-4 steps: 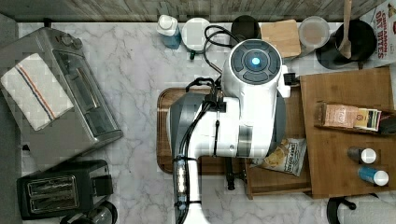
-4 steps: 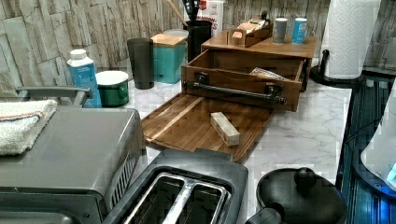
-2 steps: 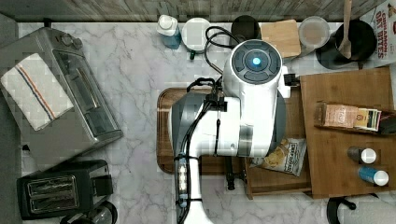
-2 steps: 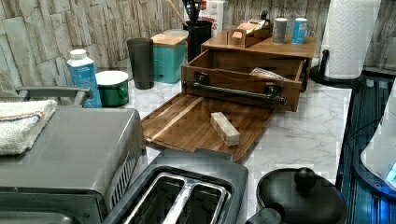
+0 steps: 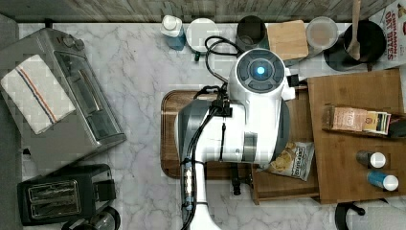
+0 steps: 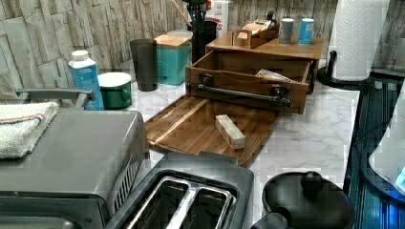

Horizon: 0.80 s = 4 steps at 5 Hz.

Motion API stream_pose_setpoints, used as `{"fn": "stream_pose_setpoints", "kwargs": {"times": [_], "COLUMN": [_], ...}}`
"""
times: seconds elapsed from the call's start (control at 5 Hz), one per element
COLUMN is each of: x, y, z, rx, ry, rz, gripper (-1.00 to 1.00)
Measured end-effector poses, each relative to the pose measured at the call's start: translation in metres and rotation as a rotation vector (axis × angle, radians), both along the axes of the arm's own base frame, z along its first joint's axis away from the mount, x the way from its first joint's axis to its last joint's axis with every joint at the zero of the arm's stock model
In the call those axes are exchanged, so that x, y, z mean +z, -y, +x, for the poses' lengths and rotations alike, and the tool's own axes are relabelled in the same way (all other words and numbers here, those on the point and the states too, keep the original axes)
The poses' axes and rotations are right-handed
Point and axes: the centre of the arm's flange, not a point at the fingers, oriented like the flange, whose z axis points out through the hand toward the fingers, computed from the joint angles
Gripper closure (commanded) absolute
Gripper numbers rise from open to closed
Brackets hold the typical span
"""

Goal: Close the drawer.

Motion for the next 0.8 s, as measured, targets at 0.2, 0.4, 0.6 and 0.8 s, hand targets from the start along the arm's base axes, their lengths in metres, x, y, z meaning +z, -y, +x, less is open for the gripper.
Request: {"fn": "stream_pose_setpoints", "kwargs": {"times": [0.2,0.4,0.6,0.8], "x": [-0.019,-0.038,-0.051,-0.053], "y": [-0.005,-0.018,-0.035,-0.047], "z": [-0.008,-0.019,-0.034,-0.051], "rx": [0.054,0.079,0.109,0.133], "ry": [0.035,0.043,0.013,0.022], "rz": [0.001,0.003,0.008,0.008], "gripper": [1.0,1.0,1.0,1.0]}}
